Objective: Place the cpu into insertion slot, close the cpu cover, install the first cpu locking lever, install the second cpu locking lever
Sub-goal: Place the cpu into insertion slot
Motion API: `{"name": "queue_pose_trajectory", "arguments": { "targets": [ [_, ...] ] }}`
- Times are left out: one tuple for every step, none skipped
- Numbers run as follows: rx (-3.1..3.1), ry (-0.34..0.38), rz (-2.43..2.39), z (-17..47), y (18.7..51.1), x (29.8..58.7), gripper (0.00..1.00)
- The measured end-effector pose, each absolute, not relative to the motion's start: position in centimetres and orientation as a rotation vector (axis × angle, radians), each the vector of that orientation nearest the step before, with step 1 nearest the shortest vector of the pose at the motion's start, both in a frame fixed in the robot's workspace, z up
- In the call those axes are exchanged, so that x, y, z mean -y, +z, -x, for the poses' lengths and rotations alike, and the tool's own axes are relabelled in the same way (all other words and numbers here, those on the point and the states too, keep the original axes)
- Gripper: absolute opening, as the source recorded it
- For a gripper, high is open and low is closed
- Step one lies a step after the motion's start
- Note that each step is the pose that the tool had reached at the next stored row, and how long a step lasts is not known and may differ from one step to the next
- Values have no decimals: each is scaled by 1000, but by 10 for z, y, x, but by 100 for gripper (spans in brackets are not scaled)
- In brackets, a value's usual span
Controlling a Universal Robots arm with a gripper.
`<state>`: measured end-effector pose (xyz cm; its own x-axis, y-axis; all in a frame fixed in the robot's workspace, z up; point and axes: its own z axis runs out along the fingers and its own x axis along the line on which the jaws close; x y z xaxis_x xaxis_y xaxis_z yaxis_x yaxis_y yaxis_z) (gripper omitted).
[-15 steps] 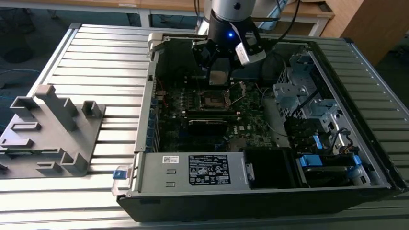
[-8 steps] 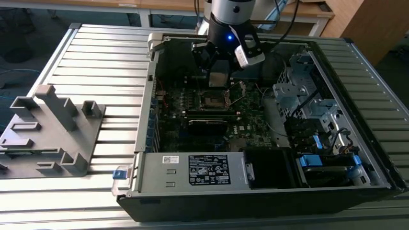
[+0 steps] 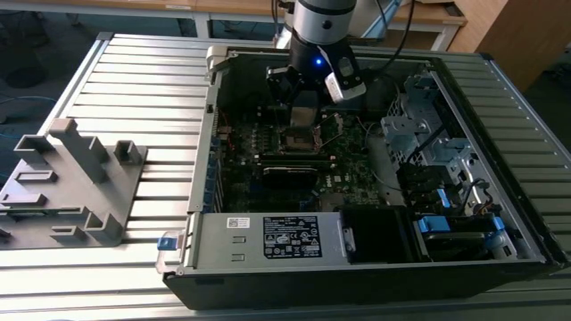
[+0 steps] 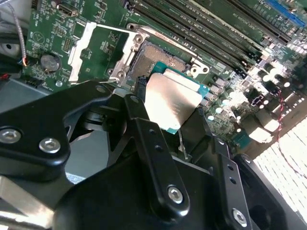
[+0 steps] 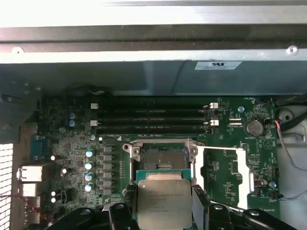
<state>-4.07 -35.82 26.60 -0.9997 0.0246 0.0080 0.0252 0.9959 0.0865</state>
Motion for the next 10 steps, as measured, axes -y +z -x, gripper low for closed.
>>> {"name": "queue_pose_trajectory", "arguments": {
  "targets": [
    [3131, -136, 39, 41, 264, 358, 54],
    [3131, -136, 39, 41, 262, 358, 54],
    [3131, -136, 39, 41, 261, 358, 54],
    [3131, -136, 39, 41, 259, 358, 54],
    [3131, -136, 39, 41, 257, 358, 54],
    [3132, -136, 39, 41, 256, 358, 54],
    [3131, -136, 39, 41, 255, 358, 54],
    [3131, -135, 39, 41, 255, 358, 54],
    [3131, -134, 39, 41, 255, 358, 54],
    [3132, -135, 39, 41, 254, 358, 54]
  ]
}}
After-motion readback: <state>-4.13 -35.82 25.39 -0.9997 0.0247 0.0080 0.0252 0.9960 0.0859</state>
